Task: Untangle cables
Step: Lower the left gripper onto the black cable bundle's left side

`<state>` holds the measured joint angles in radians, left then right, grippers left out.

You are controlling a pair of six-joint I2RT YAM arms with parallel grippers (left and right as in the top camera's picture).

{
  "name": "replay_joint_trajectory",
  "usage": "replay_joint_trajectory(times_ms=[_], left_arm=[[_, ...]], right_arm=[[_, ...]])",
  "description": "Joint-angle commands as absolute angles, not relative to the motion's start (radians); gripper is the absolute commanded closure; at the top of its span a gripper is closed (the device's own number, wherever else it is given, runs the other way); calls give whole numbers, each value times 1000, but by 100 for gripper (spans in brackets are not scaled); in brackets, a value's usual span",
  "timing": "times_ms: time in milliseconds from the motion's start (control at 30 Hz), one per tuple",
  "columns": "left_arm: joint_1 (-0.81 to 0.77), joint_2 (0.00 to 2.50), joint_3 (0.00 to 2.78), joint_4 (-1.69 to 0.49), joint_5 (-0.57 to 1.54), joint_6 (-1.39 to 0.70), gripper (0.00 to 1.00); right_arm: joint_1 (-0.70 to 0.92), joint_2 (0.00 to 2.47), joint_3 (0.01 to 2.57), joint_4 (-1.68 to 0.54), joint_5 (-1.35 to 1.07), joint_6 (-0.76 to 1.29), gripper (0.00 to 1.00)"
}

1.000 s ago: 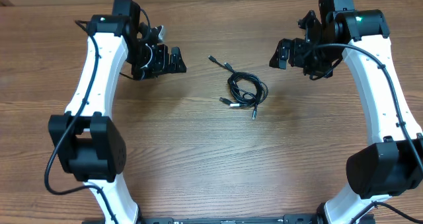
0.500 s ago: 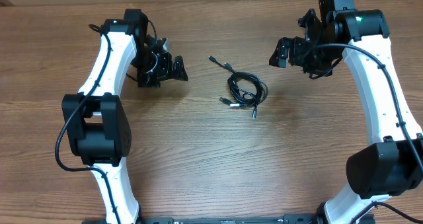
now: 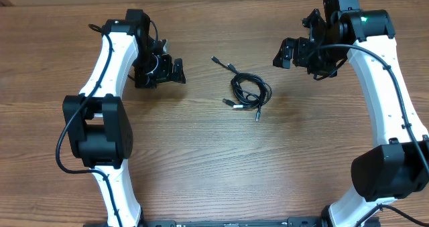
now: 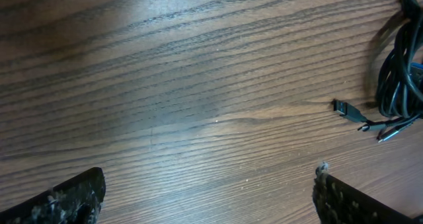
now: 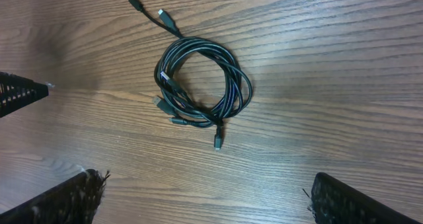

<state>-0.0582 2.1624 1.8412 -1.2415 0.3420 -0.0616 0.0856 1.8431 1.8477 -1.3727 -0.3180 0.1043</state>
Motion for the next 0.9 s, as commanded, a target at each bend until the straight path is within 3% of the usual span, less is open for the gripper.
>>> replay_joint_trajectory(times_ms=[0, 367, 500, 600, 633, 667, 733, 867], left_arm=[[-53, 2178, 1862, -1241, 331, -75, 0], [-52, 2178, 1862, -1224, 333, -75, 0], [-54, 2178, 1862, -1134, 334, -76, 0], [-54, 2178, 1860, -1159, 346, -76, 0], [-58, 2178, 1850, -1165, 366, -76, 0], [-61, 2179, 1843, -1168, 386, -76, 0], [-73, 2179, 1826, -1175, 431, -75, 0], [-115, 2179, 1805, -1182, 498, -76, 0]], right_arm=[[83, 1845, 1870, -1370, -327, 105, 0], [83, 1845, 1870, -1267, -336, 105, 0], [84, 1857, 1852, -1263, -330, 128, 47], [85, 1860, 1774, -1271, -316, 135, 53], [85, 1860, 1729, -1264, -300, 135, 61], [85, 1860, 1705, -1254, -297, 135, 63], [85, 1860, 1643, -1213, -297, 138, 75], [89, 1860, 1491, -1071, -297, 288, 92]])
